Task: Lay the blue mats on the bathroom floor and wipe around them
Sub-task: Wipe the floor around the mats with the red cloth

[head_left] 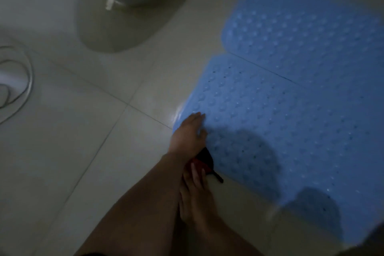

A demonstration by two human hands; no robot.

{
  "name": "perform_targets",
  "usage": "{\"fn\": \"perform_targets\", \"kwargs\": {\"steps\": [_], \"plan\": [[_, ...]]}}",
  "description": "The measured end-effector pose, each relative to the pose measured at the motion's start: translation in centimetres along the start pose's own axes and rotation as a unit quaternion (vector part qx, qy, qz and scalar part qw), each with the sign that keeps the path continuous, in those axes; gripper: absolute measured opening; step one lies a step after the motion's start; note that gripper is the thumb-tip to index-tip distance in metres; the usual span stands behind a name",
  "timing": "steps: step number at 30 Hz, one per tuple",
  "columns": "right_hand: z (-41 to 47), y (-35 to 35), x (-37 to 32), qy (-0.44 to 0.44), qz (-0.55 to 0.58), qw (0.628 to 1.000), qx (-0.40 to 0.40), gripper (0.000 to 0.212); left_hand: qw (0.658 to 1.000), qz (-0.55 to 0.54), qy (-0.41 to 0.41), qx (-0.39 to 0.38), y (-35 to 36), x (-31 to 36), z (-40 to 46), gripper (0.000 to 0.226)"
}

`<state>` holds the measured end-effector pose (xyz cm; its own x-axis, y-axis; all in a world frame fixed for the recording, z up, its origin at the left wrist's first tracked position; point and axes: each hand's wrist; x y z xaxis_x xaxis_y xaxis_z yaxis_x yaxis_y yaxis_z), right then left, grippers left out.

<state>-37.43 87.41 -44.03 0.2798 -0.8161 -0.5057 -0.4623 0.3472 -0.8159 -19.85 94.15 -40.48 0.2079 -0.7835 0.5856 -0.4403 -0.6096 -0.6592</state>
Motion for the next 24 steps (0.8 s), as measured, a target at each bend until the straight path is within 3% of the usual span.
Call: {"fn": "perform_targets", "kwargs": {"steps": [4, 7, 10, 15, 20, 24], "plan": [[4.2, 0.0, -1.9, -0.062, -0.037, 0.996, -0.06, 0.064, 0.976, 0.028, -0.068, 0.203, -3.7, -5.0, -2.7, 0.038], [7.4, 0.2, -3.0, -0.07, -0.089, 0.989, -0.099, 0.068, 0.951, 0.011, -0.16, 0.263, -6.3, -7.9, -3.7, 0.038], [10.5, -0.5, -3.2, -0.083, -0.106, 0.985, -0.104, 0.064, 0.931, -0.004, -0.216, 0.293, -8.5, -9.8, -4.2, 0.042], [16.2, -5.2, -0.9, -0.121, -0.143, 0.978, -0.096, 0.061, 0.928, 0.002, -0.223, 0.3, -9.1, -10.9, -4.7, 0.044], [22.7, -11.6, 2.7, 0.009, -0.165, 0.982, -0.094, 0.079, 0.937, 0.01, -0.204, 0.283, -8.6, -11.1, -3.8, 0.045], [23.7, -13.8, 5.4, 0.048, -0.198, 0.975, -0.085, 0.067, 0.938, 0.002, -0.199, 0.285, -8.5, -11.2, -4.0, 0.045]]}}
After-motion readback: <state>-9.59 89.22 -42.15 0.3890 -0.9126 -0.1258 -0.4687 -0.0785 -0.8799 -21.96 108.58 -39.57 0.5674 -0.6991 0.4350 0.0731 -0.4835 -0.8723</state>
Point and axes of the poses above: each hand's wrist, its own z-axis towards the middle knuckle, its own y-axis out of the palm, x = y × z, and after that the axes turned 6 degrees about -y, right-handed
